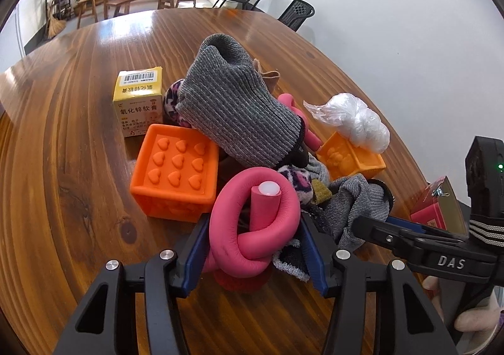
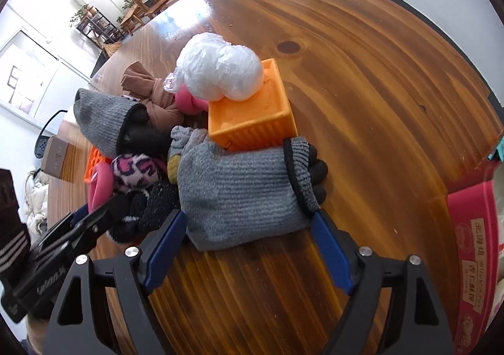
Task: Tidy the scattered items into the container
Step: 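Grasp the pink foam knot with the left gripper while the right grasps a grey glove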
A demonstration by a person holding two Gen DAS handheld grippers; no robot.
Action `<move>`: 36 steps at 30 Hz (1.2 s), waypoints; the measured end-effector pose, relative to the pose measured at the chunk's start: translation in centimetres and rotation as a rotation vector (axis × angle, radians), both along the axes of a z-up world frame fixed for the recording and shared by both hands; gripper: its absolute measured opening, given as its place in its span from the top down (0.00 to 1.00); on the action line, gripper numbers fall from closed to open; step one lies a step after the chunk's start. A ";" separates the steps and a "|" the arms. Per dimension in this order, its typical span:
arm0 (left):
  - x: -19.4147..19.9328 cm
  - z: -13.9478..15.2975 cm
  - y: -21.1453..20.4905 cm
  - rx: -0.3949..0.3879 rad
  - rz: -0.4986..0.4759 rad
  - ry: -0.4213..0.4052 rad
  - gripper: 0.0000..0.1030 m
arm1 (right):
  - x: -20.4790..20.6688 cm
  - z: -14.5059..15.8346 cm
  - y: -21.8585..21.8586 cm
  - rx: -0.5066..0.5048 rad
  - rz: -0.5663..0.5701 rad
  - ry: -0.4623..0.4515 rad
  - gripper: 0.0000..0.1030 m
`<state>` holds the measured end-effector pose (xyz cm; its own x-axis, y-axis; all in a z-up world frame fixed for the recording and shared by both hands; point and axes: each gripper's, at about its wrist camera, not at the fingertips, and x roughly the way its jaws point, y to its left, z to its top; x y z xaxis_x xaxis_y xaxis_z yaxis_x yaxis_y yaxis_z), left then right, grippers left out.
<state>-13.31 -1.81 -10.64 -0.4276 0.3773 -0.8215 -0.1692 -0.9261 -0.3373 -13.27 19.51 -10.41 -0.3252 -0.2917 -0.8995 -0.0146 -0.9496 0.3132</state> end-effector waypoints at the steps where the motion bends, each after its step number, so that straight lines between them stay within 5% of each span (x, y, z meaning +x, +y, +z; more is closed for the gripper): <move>1: 0.0 0.0 0.1 0.004 0.005 -0.003 0.45 | -0.2 -0.1 -0.1 0.009 0.000 0.006 0.10; 9: -0.7 0.0 0.9 -0.021 0.044 -0.030 0.45 | -1.4 -1.3 0.0 0.031 0.012 0.003 0.09; 16: 0.1 1.1 0.5 -0.022 0.073 -0.001 0.52 | -0.4 -0.1 0.5 0.051 0.049 0.026 0.42; 20: 1.0 2.5 0.5 -0.022 0.081 0.030 0.52 | 0.9 0.7 1.4 0.032 0.056 0.042 0.50; 36: 4.5 6.2 4.9 -0.010 0.028 0.089 0.52 | 6.5 5.8 5.0 -0.016 0.017 0.153 0.50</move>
